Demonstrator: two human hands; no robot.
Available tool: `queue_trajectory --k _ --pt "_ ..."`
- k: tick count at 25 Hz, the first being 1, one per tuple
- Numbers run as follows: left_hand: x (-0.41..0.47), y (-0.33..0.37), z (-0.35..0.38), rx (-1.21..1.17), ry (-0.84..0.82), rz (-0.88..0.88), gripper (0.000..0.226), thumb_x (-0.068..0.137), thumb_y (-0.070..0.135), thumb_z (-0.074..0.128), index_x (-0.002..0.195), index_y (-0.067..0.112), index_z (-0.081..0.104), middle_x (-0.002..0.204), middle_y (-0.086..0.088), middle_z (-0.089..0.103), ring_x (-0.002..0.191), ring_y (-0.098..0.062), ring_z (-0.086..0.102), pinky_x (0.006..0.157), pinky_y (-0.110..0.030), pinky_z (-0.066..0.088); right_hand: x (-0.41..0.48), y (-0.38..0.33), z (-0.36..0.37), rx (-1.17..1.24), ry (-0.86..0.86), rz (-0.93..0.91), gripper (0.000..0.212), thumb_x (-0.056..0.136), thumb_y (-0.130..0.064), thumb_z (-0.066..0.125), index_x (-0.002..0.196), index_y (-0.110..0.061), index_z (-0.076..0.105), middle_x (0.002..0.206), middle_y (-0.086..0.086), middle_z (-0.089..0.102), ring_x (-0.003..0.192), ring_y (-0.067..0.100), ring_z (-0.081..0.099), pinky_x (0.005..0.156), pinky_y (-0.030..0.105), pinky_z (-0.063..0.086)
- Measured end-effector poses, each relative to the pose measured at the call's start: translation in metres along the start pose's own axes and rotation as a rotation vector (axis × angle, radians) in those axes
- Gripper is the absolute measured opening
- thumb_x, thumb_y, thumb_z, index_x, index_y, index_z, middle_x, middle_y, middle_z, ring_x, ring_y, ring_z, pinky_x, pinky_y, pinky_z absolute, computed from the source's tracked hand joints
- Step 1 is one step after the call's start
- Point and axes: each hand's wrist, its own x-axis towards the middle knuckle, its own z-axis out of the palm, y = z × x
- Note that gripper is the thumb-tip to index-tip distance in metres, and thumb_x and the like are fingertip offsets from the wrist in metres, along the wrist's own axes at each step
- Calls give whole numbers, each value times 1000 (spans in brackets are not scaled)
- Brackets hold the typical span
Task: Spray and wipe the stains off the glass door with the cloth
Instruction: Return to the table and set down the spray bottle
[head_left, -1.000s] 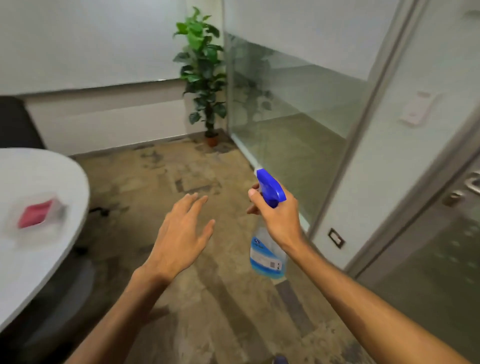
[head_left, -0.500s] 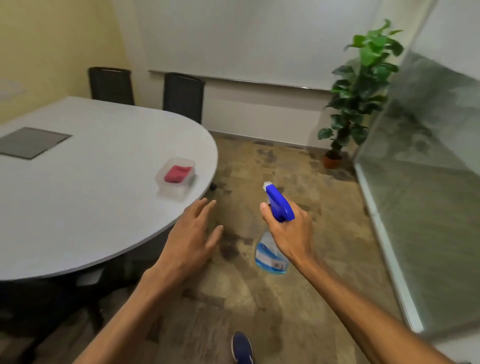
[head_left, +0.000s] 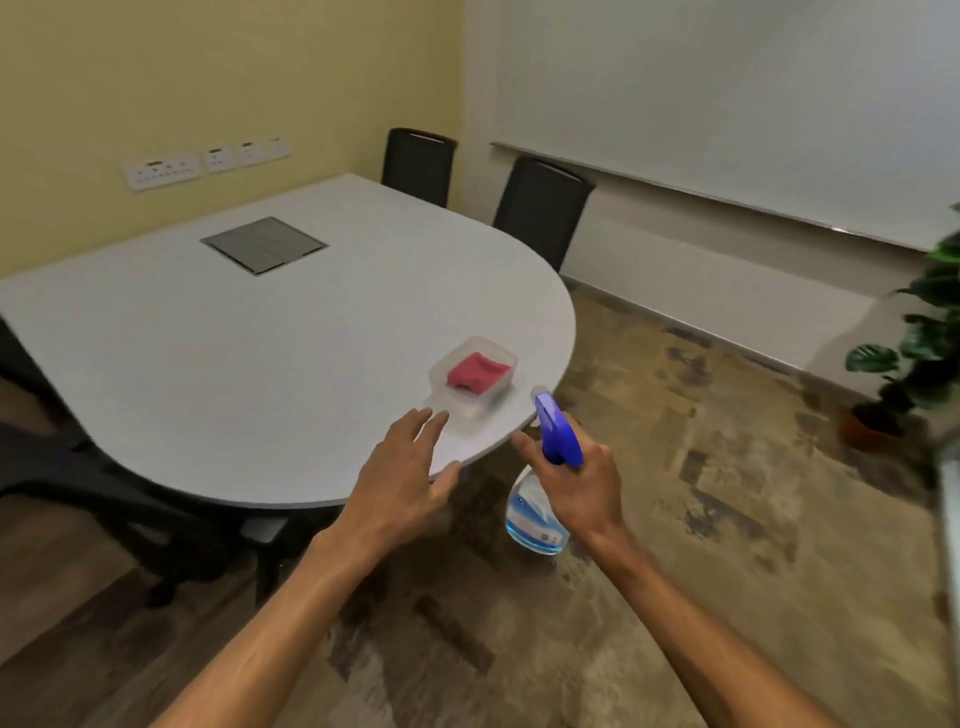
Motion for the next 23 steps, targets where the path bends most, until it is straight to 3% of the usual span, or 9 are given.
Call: queue_trajectory --k 6,10,14,23 --pt "50 -39 7 33 -9 -170 66 99 52 48 157 32 23 169 3 15 154 -20 20 124 -46 29 77 8 63 89 -208 42 30 82 -44 81 93 -24 60 62 -11 58 52 5 56 55 10 45" --pt "84 -69 13 28 -23 -227 67 98 55 47 156 35 22 169 5 11 155 -20 18 124 -46 29 123 10 111 99 -257 36 44 77 -58 73 99 -22 60 77 -3 67 64 13 61 66 24 55" --pt "128 -103 15 29 -30 -267 68 98 55 47 157 36 18 170 6 6 156 -20 15 125 -45 26 171 21 170 102 -248 10 35 83 -47 79 100 -26 57 83 4 69 71 25 67 72 33 59" --pt "223 -182 14 6 -87 -286 73 101 49 46 160 28 9 171 0 0 158 -22 3 128 -45 13 266 55 282 1 -273 31 37 91 -33 77 115 -10 61 90 9 72 80 31 68 77 47 63"
